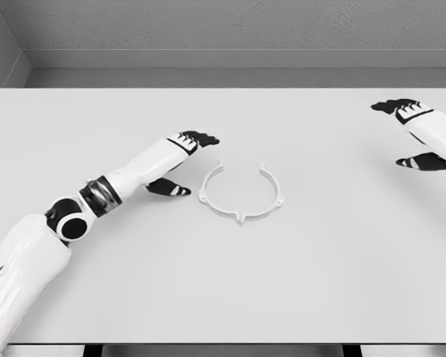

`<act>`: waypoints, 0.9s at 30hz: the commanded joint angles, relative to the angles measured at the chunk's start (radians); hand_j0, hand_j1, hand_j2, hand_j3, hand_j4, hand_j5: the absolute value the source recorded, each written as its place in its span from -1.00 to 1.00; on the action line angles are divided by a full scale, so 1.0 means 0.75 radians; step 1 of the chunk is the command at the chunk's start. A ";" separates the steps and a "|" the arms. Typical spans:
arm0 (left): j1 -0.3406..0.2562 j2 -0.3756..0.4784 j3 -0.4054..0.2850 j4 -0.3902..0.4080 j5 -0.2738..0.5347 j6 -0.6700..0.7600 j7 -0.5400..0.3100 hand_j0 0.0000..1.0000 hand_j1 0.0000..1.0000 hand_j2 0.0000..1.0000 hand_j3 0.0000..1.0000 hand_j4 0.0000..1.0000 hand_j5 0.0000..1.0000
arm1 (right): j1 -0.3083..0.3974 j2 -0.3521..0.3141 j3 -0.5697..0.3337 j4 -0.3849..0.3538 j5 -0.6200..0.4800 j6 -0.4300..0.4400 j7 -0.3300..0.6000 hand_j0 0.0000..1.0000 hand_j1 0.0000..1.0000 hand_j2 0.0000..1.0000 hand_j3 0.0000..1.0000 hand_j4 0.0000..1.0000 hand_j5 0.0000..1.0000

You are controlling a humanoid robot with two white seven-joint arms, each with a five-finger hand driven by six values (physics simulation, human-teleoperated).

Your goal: Assemble PVC drainage pipe clamps

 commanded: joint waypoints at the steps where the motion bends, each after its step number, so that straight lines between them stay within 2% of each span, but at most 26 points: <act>1: 0.000 -0.006 -0.003 0.002 0.008 0.001 0.000 1.00 1.00 1.00 1.00 1.00 1.00 | 0.004 0.019 -0.136 -0.079 -0.020 0.002 -0.006 1.00 1.00 1.00 1.00 1.00 1.00; 5: 0.000 -0.014 -0.003 0.002 0.008 0.001 0.002 1.00 1.00 1.00 1.00 1.00 1.00 | 0.076 0.068 -0.245 -0.092 -0.020 0.002 -0.006 1.00 1.00 1.00 1.00 1.00 1.00; 9: 0.000 -0.034 -0.003 0.002 0.008 0.001 0.000 1.00 1.00 1.00 1.00 1.00 1.00 | 0.082 0.075 -0.231 -0.086 -0.016 0.002 0.004 1.00 1.00 1.00 1.00 1.00 1.00; 11: 0.002 -0.034 -0.003 0.000 0.008 0.001 0.000 1.00 1.00 1.00 1.00 1.00 1.00 | 0.094 0.132 -0.237 -0.075 -0.020 0.002 0.000 1.00 1.00 1.00 1.00 1.00 1.00; 18: 0.004 -0.044 -0.003 0.000 0.004 0.001 0.000 1.00 1.00 1.00 1.00 1.00 1.00 | 0.090 0.152 -0.229 -0.098 -0.020 0.002 -0.002 1.00 1.00 1.00 1.00 1.00 1.00; 21: 0.004 -0.055 -0.003 0.000 -0.006 0.001 0.000 1.00 1.00 1.00 1.00 1.00 1.00 | 0.092 0.160 -0.218 -0.170 -0.020 0.002 -0.002 1.00 1.00 1.00 1.00 1.00 1.00; 27: 0.004 -0.065 -0.001 0.000 -0.012 0.001 0.000 1.00 1.00 1.00 1.00 1.00 1.00 | 0.090 0.163 -0.200 -0.170 -0.020 0.002 -0.004 1.00 1.00 1.00 1.00 1.00 1.00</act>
